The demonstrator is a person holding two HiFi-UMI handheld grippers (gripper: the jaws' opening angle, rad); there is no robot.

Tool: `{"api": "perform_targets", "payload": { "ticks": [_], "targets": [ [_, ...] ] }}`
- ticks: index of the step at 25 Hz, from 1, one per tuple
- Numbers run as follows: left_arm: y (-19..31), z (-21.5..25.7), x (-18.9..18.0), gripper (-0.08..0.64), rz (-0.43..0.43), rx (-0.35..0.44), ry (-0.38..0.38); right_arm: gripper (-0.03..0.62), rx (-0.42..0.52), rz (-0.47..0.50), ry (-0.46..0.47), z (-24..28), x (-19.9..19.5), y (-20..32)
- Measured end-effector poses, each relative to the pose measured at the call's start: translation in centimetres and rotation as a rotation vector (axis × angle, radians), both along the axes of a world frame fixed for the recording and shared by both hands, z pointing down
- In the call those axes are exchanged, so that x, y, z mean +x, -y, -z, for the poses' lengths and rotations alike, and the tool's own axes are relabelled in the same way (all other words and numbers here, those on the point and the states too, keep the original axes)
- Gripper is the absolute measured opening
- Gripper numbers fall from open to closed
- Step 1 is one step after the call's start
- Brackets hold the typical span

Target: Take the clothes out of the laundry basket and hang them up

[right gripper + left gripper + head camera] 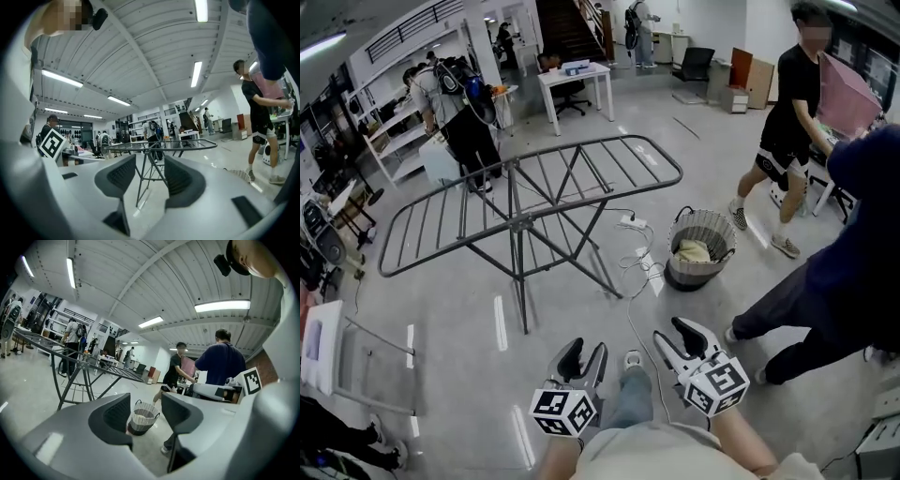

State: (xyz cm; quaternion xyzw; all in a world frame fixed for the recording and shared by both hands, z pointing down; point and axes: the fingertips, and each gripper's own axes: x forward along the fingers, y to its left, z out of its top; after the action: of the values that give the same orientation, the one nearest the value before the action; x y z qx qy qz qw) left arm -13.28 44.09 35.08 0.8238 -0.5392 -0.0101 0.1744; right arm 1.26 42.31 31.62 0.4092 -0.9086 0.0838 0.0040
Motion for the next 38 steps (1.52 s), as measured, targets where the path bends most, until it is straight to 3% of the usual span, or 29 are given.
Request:
{"api": "perform_targets", "payload": {
  "ticks": [5, 13, 27, 38],
  "targets": [
    [5.7, -0.4, 1.0, 0.248, -0.057, 0.001, -0.008, 0.248, -0.012, -0.023, 0.009, -0.2, 0.5, 4.7],
    [15.0, -0.6, 4.6, 0.287, -0.169, -0.02, 0.003, 0.311, -0.003, -0.107, -0.009, 1.0, 3.3, 12.5],
    [32.7, -0.7, 12.0, 0.295, -0.435, -0.018, 0.041, 0.325, -0.019, -0.325, -0.023, 0.3, 8.8, 28.6],
    [39.2, -3.7, 17.5, 0.295, -0.574, -0.074, 0.058, 0.325, -0.07, -0.498, -0.04, -2.4, 14.8, 33.1]
  ]
}}
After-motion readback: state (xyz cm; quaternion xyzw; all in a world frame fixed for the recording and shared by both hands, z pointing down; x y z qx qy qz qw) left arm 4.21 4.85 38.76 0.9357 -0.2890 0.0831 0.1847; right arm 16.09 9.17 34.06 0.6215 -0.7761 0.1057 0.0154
